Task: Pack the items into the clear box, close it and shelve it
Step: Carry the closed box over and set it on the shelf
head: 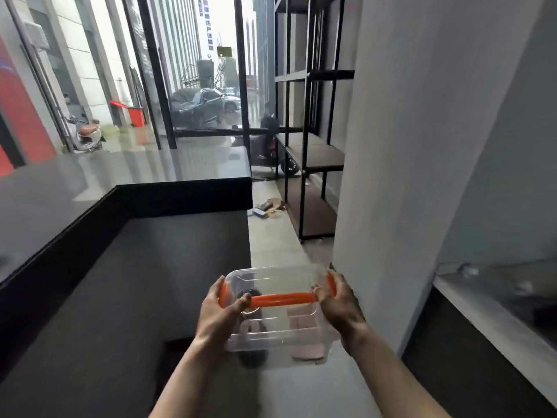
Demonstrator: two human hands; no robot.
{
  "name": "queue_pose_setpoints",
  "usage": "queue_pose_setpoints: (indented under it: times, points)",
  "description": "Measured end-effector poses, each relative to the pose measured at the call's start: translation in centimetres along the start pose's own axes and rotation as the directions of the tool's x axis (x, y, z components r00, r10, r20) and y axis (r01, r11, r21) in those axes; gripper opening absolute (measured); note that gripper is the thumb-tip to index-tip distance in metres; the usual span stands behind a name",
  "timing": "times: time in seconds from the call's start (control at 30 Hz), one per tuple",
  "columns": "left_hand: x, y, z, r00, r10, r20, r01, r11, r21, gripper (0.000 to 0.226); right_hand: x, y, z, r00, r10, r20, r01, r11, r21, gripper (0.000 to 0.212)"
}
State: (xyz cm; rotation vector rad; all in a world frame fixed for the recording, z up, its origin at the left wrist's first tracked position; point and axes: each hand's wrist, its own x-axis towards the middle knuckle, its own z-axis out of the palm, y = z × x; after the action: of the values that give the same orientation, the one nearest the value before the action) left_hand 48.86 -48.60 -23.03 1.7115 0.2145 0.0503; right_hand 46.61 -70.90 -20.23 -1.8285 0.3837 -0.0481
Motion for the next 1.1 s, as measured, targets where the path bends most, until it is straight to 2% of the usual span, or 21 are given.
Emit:
queue_pose_setpoints:
  times: [0.2,0.43,0.7,0.93,1.1]
  points:
    - [2.1,1.2,6.3,0.995,0.028,0.095,-0.023,0.998,-0.051,0.085,4.1,0.7,-4.9,0.999,0.015,-0.046,-0.016,1.000,-0.011,0.061]
    - [9.6,1.9,9.8,0.992,0.043,0.119,-0.032,0.995,-0.092,0.088,11.9,0.3,-4.8,0.997,0.006,-0.082,-0.008,1.000,-0.017,0.059]
    - [27.2,2.1,14.2,0.988,0.040,0.149,-0.019,0.990,-0.138,0.089,28.6,-2.2,-1.5,0.992,0.013,-0.125,-0.013,1.000,-0.003,0.058]
    - [44.4,6.6,17.5,0.985,0.069,0.159,-0.047,0.990,-0.135,0.086,45.2,-7.1,1.5,0.984,0.008,-0.180,-0.012,1.000,-0.018,0.060]
    - [53.0,9.1,21.1,0.977,0.079,0.200,-0.051,0.988,-0.145,0.087,54.5,-9.2,1.6,0.976,0.016,-0.218,-0.019,1.000,-0.010,0.058]
